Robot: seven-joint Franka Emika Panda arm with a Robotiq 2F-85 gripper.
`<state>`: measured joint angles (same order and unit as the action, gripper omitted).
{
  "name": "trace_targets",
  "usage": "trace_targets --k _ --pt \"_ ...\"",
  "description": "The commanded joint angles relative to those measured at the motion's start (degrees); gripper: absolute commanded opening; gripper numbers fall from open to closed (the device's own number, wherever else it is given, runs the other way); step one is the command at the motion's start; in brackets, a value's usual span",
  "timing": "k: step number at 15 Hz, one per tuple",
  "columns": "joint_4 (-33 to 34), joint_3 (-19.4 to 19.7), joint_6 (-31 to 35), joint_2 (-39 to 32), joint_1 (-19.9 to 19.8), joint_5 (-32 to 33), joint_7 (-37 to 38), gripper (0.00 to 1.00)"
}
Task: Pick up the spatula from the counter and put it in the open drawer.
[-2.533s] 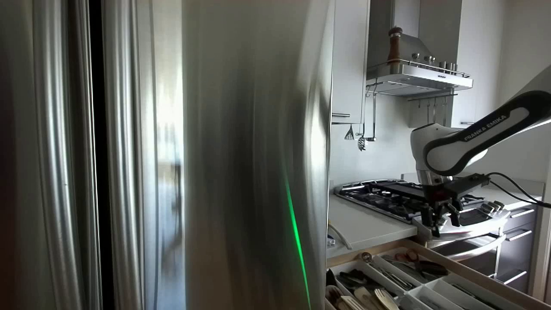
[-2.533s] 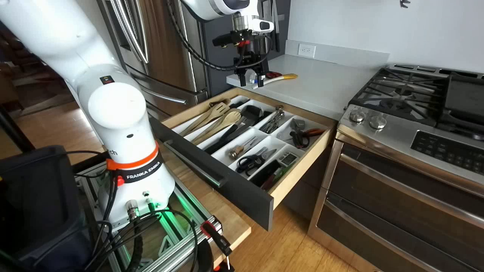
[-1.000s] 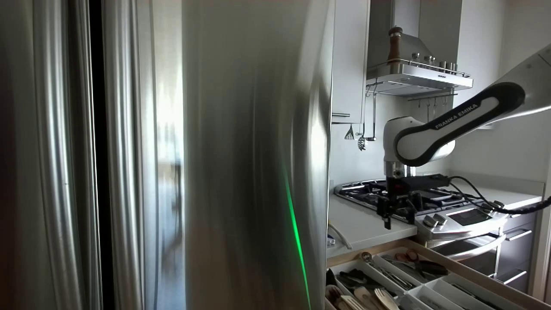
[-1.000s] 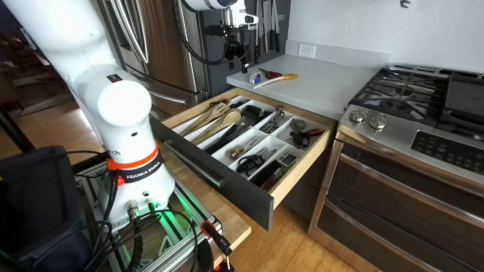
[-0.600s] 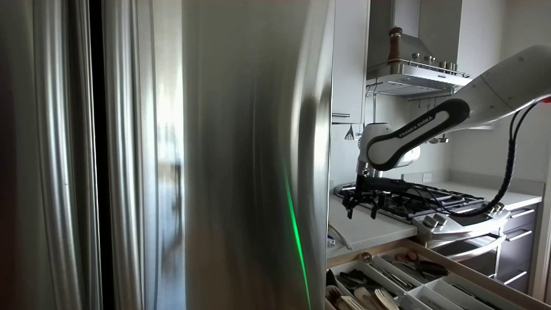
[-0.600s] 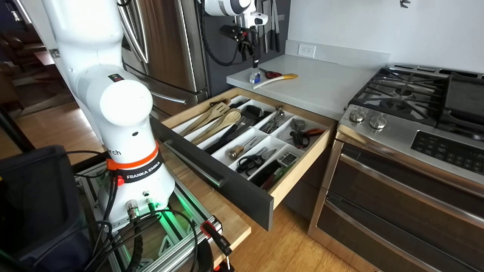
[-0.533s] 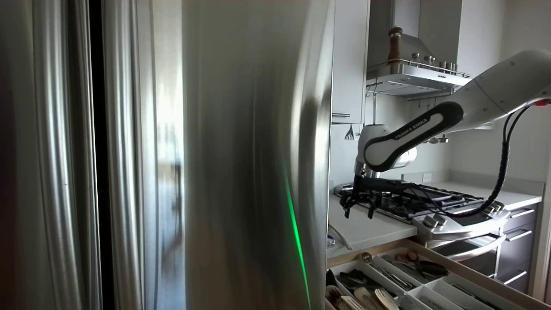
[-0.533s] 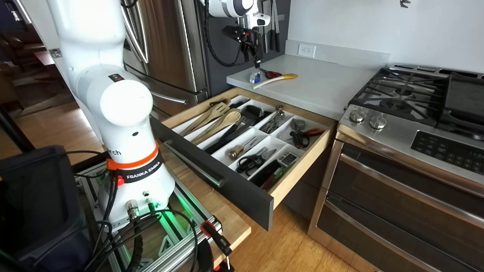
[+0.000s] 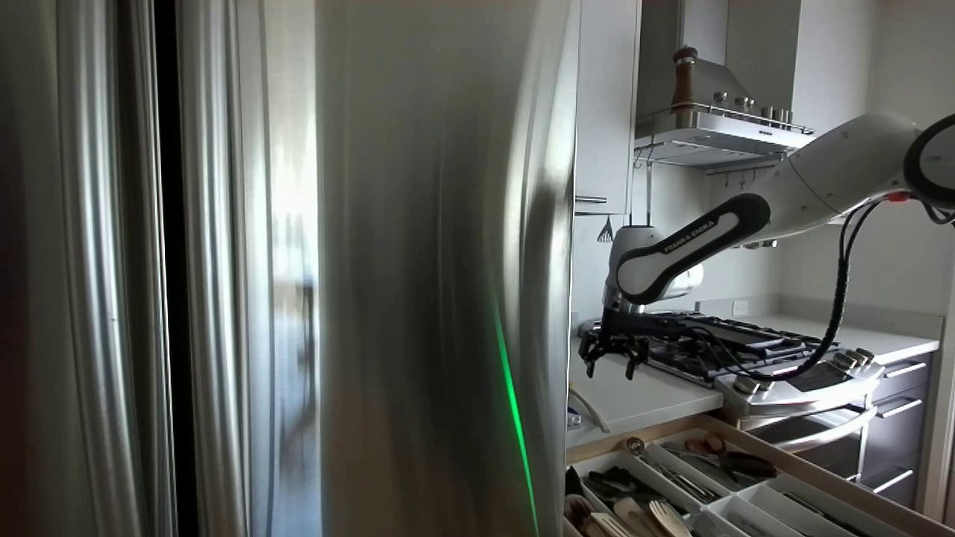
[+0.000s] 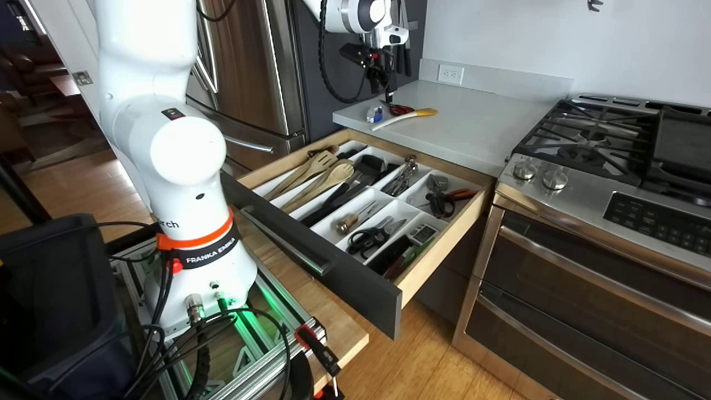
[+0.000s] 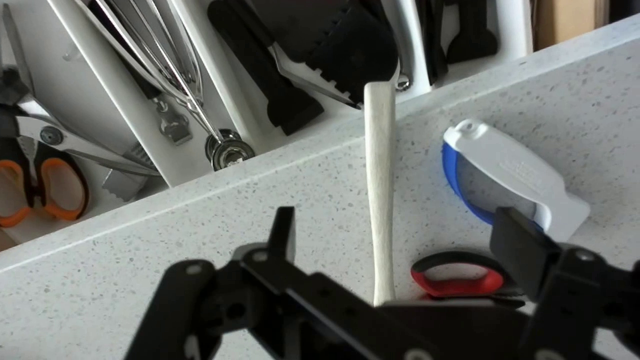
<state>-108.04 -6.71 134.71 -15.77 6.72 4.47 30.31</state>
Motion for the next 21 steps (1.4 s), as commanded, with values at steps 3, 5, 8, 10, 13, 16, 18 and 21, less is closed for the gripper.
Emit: trace_targets --k 3,5,8,10,13,16,18,21 --pt "2.2 3.0 3.9 -4.4 2.3 0.2 -0.2 1.00" --pt "3.3 3.9 4.8 -6.5 2.6 0.0 -0.2 1.00" --pt "5.3 4.8 6.4 -9.8 3.4 -0.2 -0.1 1.00" --pt "6.8 5.4 6.7 -11.6 4.1 -0.1 0.1 1.00" --pt "8.7 5.8 6.4 -13.6 5.1 -0.3 0.1 1.00" --pt "10.7 7.0 6.5 -15.6 6.4 0.5 0.9 0.99" --pt "11.8 7.8 6.1 -16.5 7.1 0.6 1.2 0.90" --pt "12.8 8.5 6.0 -17.7 7.7 0.5 1.2 0.79"
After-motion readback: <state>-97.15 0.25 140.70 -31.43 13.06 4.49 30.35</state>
